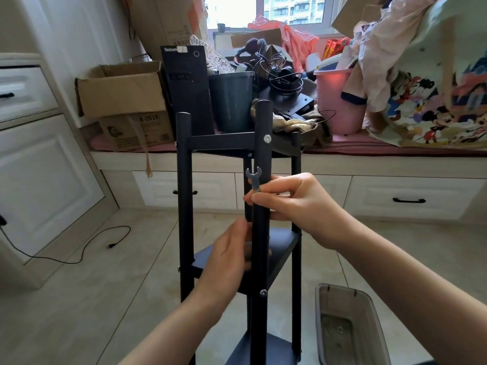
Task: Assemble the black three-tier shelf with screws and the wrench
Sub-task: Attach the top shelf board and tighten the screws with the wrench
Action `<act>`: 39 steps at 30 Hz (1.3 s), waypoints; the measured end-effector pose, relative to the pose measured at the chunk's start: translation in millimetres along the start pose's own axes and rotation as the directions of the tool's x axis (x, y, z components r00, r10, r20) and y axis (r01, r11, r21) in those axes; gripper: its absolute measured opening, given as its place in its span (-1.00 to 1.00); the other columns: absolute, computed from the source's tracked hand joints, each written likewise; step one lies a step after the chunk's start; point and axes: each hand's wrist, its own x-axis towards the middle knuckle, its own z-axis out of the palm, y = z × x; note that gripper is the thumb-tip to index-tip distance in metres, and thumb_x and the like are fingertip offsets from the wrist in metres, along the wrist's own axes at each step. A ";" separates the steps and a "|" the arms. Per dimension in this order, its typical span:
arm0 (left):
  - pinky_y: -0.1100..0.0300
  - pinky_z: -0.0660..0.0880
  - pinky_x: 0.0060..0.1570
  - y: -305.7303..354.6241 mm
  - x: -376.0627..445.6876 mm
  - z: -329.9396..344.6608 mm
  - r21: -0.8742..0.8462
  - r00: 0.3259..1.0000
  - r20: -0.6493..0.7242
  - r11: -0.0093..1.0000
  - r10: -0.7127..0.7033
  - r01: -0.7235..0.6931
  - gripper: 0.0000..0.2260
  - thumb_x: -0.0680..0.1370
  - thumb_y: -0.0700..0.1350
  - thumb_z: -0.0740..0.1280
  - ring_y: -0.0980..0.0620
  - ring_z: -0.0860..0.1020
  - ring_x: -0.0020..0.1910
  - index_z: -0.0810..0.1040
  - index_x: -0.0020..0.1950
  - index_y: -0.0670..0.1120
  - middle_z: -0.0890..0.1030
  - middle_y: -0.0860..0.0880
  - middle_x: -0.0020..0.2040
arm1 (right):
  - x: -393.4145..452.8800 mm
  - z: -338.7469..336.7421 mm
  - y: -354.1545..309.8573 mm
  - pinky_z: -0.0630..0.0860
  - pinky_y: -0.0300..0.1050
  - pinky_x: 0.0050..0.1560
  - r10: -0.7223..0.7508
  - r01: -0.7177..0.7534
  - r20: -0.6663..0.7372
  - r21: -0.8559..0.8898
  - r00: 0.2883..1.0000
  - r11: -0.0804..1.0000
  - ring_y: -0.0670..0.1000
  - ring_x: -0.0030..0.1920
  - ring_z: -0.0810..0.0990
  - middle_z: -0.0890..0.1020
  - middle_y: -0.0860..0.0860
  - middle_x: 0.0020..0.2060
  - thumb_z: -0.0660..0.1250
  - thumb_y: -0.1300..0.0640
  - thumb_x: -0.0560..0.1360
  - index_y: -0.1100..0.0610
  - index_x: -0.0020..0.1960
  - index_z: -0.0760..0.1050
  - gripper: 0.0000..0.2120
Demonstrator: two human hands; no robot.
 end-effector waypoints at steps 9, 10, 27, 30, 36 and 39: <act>0.22 0.62 -0.17 3.4 -3.4 2.4 0.048 0.997 0.059 0.997 0.058 -0.061 -0.82 0.64 0.05 0.23 -0.04 0.69 -0.23 0.52 0.15 0.01 0.69 -0.04 -0.10 | 0.2 -1.6 -0.3 0.65 0.09 0.03 0.049 -0.052 0.021 0.131 0.999 0.990 0.12 -0.01 0.71 0.72 0.16 -0.07 0.43 0.20 0.50 0.19 -0.07 0.72 -0.90; 0.22 0.62 -0.18 3.3 -3.3 1.8 0.048 0.997 0.054 0.997 0.064 -0.067 -0.83 0.65 0.04 0.23 -0.03 0.69 -0.24 0.52 0.15 0.01 0.69 -0.04 -0.10 | -0.4 -3.0 -0.2 0.65 0.10 0.04 0.058 -0.064 0.043 0.157 0.997 0.985 0.11 0.01 0.71 0.71 0.15 -0.04 0.43 0.20 0.50 0.19 -0.06 0.72 -0.90; 0.35 0.43 -0.39 5.4 0.9 -5.4 0.125 0.980 -0.085 0.978 0.179 -0.168 -0.67 0.66 0.10 0.19 0.06 0.50 -0.44 0.50 -0.12 -0.13 0.53 -0.02 -0.37 | 5.8 -19.6 12.0 0.61 -0.07 0.08 0.208 -0.190 -0.051 0.242 0.977 0.952 -0.04 0.02 0.66 0.73 0.02 0.00 0.42 0.07 0.49 0.06 -0.10 0.73 -0.88; 0.37 0.41 -0.42 11.0 1.1 -7.2 0.113 0.972 -0.100 0.973 0.213 -0.202 -0.71 0.66 0.05 0.19 0.07 0.50 -0.46 0.49 -0.09 -0.14 0.55 0.01 -0.32 | 6.9 -17.2 15.9 0.61 -0.18 -0.03 0.240 -0.223 -0.086 0.169 0.967 0.960 -0.07 -0.10 0.62 0.73 0.02 -0.07 0.41 0.10 0.52 0.06 -0.11 0.73 -0.88; 0.34 0.43 -0.43 20.4 1.0 -9.5 0.101 0.948 -0.096 0.951 0.302 -0.292 -0.81 0.67 -0.03 0.19 0.03 0.49 -0.45 0.48 -0.01 -0.11 0.55 -0.15 -0.26 | 11.9 -4.6 19.4 0.54 -0.25 -0.16 0.254 -0.250 -0.100 0.052 0.962 0.967 -0.08 -0.24 0.52 0.61 0.03 -0.24 0.43 0.10 0.50 0.12 -0.07 0.72 -0.87; 0.31 0.51 -0.39 19.9 1.8 -8.6 0.084 0.946 -0.100 0.950 0.310 -0.302 -0.82 0.67 -0.05 0.19 0.06 0.50 -0.42 0.50 0.02 -0.12 0.57 -0.12 -0.26 | 15.0 0.6 20.5 0.51 -0.28 -0.23 0.230 -0.227 -0.103 0.044 0.968 0.973 -0.10 -0.31 0.47 0.54 -0.01 -0.34 0.39 0.12 0.53 0.14 -0.07 0.71 -0.86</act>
